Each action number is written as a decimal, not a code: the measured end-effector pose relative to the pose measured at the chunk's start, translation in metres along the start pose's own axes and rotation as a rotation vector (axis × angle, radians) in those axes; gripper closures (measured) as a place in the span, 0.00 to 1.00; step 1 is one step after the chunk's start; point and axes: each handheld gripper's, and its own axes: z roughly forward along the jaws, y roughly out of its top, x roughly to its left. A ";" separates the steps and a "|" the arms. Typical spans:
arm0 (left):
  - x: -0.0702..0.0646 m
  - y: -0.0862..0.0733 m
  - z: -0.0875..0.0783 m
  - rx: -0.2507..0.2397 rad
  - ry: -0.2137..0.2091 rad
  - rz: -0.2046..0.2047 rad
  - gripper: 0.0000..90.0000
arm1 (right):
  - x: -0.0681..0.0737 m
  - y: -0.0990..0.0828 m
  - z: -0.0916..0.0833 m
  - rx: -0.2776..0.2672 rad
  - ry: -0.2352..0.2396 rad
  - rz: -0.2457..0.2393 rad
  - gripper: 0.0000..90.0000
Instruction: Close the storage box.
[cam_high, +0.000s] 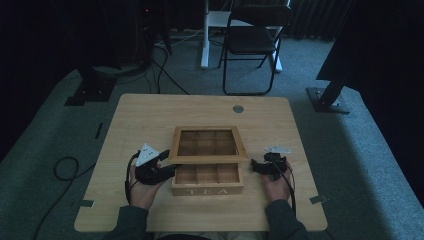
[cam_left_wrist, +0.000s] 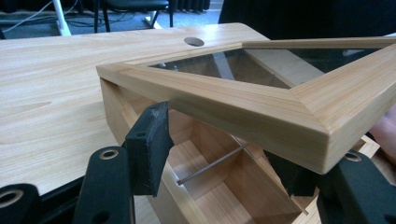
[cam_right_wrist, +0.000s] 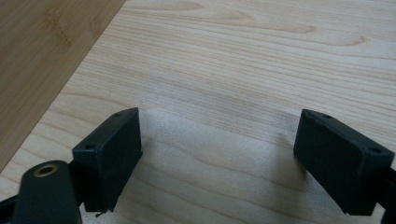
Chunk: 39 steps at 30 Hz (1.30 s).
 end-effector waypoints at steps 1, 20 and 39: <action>0.000 -0.001 0.000 0.001 0.001 -0.001 0.47 | 0.000 0.000 0.000 0.000 0.000 0.000 0.16; 0.000 -0.015 0.002 0.008 -0.014 0.005 0.49 | 0.000 0.001 0.001 0.000 0.000 0.000 0.16; -0.003 -0.022 0.006 0.022 -0.022 0.018 0.49 | 0.000 0.001 0.001 0.000 0.000 -0.001 0.16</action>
